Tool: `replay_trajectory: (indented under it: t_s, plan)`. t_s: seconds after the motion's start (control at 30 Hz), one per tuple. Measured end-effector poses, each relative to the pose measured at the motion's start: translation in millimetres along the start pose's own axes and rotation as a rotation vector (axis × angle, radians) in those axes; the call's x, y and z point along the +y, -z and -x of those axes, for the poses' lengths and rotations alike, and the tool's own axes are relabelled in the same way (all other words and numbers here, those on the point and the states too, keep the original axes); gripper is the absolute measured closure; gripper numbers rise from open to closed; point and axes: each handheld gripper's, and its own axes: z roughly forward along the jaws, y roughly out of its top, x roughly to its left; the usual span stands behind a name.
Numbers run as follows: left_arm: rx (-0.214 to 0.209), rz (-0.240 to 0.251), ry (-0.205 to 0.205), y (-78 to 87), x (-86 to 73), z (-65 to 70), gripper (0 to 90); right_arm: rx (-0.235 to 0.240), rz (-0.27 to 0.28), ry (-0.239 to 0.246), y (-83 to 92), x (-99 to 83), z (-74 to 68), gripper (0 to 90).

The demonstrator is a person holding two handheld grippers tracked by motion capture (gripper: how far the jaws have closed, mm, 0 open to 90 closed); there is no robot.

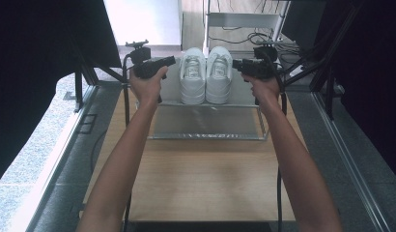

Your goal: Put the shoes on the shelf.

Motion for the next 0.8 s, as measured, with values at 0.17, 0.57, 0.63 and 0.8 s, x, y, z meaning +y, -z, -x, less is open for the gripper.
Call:
replay_trajectory:
  t_s: [0.17, 0.57, 0.63, 0.8]
  plan:
    - [0.024, -0.058, -0.069, 18.9, -18.0, -5.4, 81.1, 0.026, -0.040, 0.032, 12.5, -14.6, 0.2, 67.1]
    - [0.039, -0.211, -0.091, -26.6, -58.3, -15.2, 83.8, 0.006, -0.178, 0.080, -34.9, -56.6, 14.2, 79.3]
    - [0.042, -0.207, -0.094, -26.8, -58.8, -14.3, 84.5, -0.001, -0.171, 0.093, -36.0, -58.6, 13.4, 80.5]
    - [0.052, -0.205, -0.101, -26.1, -59.8, -10.9, 87.4, -0.011, -0.151, 0.118, -35.5, -61.6, 9.5, 83.8]
